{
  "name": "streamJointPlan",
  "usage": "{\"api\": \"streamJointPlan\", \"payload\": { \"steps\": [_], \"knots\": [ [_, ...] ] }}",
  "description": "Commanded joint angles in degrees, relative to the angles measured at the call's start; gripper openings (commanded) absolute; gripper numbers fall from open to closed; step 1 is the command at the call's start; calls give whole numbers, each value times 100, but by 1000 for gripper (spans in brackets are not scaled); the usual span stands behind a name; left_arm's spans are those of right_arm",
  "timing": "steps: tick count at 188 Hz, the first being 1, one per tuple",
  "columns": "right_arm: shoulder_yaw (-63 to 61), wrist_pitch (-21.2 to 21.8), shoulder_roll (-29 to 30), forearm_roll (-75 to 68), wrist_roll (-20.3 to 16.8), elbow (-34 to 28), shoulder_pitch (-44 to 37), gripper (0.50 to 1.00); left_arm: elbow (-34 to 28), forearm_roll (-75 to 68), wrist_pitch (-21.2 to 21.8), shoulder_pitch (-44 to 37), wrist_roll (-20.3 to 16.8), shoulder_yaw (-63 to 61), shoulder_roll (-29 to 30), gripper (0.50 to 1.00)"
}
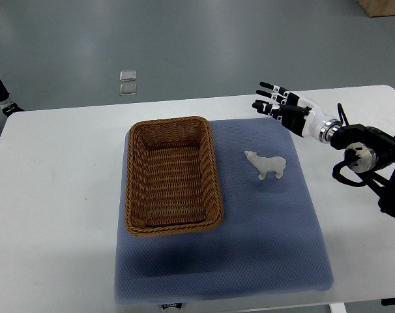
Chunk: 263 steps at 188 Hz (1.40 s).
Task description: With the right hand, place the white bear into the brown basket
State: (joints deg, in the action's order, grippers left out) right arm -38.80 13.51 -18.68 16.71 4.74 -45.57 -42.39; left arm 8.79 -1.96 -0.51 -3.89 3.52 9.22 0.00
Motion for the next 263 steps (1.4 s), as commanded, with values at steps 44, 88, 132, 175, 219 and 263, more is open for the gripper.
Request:
{"api": "streamJointPlan", "payload": {
  "steps": [44,88,132,175,219,263],
  "knots": [
    [83,187,-224,763,1,-5,-226,928,0,-6,-1,2,-1,0,0,1000],
    [92,222,-241,2512,309,-14,-244,930,-9,3,7,2,-1,0,0,1000],
    [233,600,-443,3839,599,-224,-253,930,-9,-6,-1,2,-1,0,0,1000],
    [646,890,-724,4604,739,-444,-595,928,-17,-6,7,2,-1,0,0,1000],
    [1182,873,-962,5237,994,-936,-745,928,-70,-6,7,2,-1,0,0,1000],
    [1235,890,-979,5545,1047,-998,-736,930,-79,-6,-1,2,-1,0,0,1000]
  ]
}}
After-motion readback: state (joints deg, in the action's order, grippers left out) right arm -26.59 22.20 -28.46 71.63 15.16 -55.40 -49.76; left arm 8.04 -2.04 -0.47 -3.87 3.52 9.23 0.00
